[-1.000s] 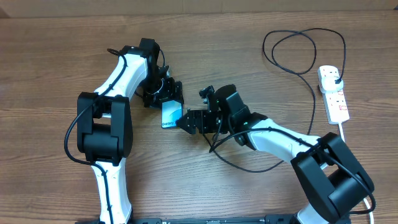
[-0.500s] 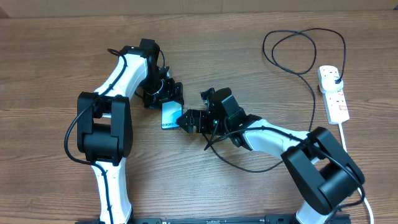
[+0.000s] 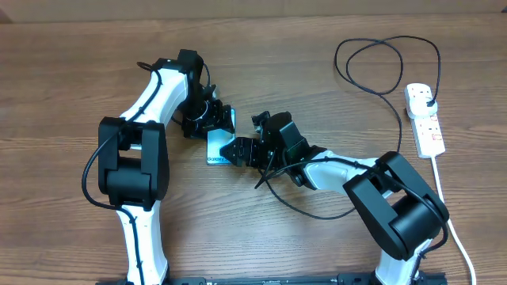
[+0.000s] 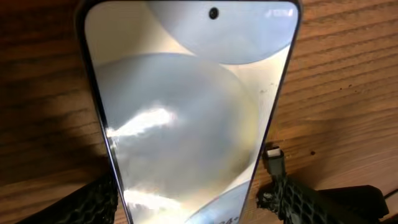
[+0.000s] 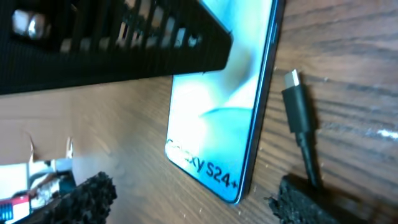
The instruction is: Plug charger to phone and switch on socket
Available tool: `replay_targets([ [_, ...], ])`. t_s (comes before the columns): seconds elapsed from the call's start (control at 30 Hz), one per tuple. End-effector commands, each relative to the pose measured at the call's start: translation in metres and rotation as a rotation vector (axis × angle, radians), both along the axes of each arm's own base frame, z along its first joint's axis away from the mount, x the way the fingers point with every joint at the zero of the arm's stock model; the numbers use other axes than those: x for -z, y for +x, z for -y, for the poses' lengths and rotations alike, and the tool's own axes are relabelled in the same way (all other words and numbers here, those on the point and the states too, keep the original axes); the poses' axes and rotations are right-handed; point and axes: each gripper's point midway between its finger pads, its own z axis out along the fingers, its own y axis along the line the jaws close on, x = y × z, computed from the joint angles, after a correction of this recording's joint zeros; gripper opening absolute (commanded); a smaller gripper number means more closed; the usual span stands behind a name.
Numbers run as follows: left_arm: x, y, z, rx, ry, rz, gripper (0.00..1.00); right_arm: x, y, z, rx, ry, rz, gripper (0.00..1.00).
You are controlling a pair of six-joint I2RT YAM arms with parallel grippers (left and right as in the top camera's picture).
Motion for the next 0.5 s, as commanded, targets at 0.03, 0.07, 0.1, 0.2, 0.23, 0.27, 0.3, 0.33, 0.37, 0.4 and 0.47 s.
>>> replay_targets([
  [0.03,0.0246,-0.0172,0.0011,0.028,0.002,-0.076,0.84,0.0101,0.0157,0.0082,0.099,-0.048,0.013,0.80],
  [0.07,0.0246,-0.0172,0.0011,0.030,0.002,-0.075,0.85,0.0106,0.0183,0.0097,0.119,-0.052,0.013,0.78],
  [0.1,0.0246,-0.0174,0.0010,0.031,0.002,-0.076,0.85,0.0102,0.0210,0.0106,0.135,-0.053,0.016,0.78],
  [0.2,0.0244,-0.0187,0.0006,0.031,0.004,-0.081,0.85,0.0125,0.0206,0.0101,0.133,-0.053,0.014,0.78],
  [0.23,0.0244,-0.0186,0.0007,0.030,0.004,-0.081,0.85,0.0140,0.0200,0.0106,0.133,-0.056,0.010,0.78],
  [0.27,0.0245,-0.0183,0.0008,0.030,0.004,-0.080,0.85,0.0150,0.0195,0.0109,0.133,-0.059,0.006,0.77],
  [0.3,0.0248,-0.0169,0.0007,0.030,0.005,-0.074,0.86,0.0153,0.0195,0.0112,0.133,-0.060,0.005,0.77],
  [0.33,0.0252,-0.0167,-0.0001,0.024,0.011,-0.075,0.85,0.0153,0.0193,0.0111,0.132,-0.060,0.004,0.77],
  [0.37,0.0255,-0.0167,-0.0006,0.017,0.019,-0.077,0.86,0.0151,0.0187,0.0107,0.129,-0.058,0.002,0.77],
  [0.4,0.0263,-0.0166,-0.0023,0.003,0.036,-0.082,0.86,0.0158,0.0173,0.0106,0.125,-0.058,-0.004,0.77],
  [0.47,0.0282,-0.0163,-0.0069,-0.029,0.077,-0.089,0.89,0.0181,0.0160,0.0125,0.126,-0.067,-0.016,0.76],
])
